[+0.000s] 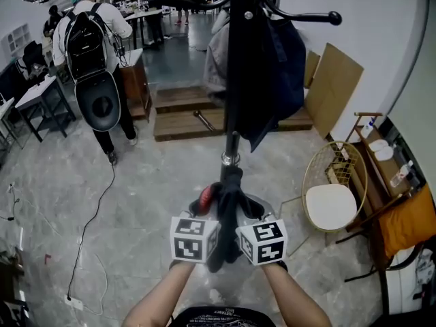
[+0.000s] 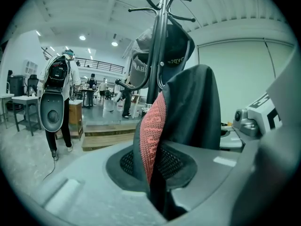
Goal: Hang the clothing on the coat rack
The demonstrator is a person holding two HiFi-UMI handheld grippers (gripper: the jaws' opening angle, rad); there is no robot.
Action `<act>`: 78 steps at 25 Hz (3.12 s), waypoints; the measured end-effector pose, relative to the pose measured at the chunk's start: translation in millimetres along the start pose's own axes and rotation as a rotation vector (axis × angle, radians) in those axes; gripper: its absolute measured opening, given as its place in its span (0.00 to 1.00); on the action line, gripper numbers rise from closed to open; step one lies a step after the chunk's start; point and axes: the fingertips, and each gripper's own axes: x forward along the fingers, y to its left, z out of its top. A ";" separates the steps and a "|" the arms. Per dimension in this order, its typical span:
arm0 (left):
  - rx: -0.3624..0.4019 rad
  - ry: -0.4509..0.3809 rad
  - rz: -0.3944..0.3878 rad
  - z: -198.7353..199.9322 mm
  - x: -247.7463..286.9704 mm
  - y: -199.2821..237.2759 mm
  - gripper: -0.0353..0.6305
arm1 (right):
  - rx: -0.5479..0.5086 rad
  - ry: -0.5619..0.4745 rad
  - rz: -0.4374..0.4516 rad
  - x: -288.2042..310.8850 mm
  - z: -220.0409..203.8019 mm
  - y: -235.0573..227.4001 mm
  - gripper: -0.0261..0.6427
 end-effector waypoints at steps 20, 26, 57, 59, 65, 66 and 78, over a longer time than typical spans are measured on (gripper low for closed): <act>0.009 0.005 0.048 -2.4 -19.1 -6.4 0.16 | -0.029 -0.005 0.019 -17.4 -1.0 5.8 0.11; 0.020 -0.006 0.063 1.7 -27.2 -11.5 0.19 | -0.034 -0.021 0.027 -26.4 4.0 9.1 0.12; 0.004 -0.056 0.146 5.3 -77.5 -33.3 0.21 | -0.045 -0.043 0.090 -76.8 4.8 29.3 0.13; -0.002 -0.037 0.146 -0.8 -82.0 -36.4 0.21 | -0.043 -0.044 0.095 -81.7 3.3 31.7 0.13; 0.020 -0.038 0.132 -3.6 -94.5 -55.3 0.21 | -0.030 -0.047 0.108 -98.3 0.4 40.3 0.13; 0.025 -0.033 0.127 -5.0 -96.2 -58.4 0.21 | -0.025 -0.050 0.109 -101.5 0.5 41.3 0.13; 0.055 -0.004 0.088 -12.0 -103.3 -98.6 0.21 | 0.000 -0.070 0.103 -136.6 0.4 35.2 0.11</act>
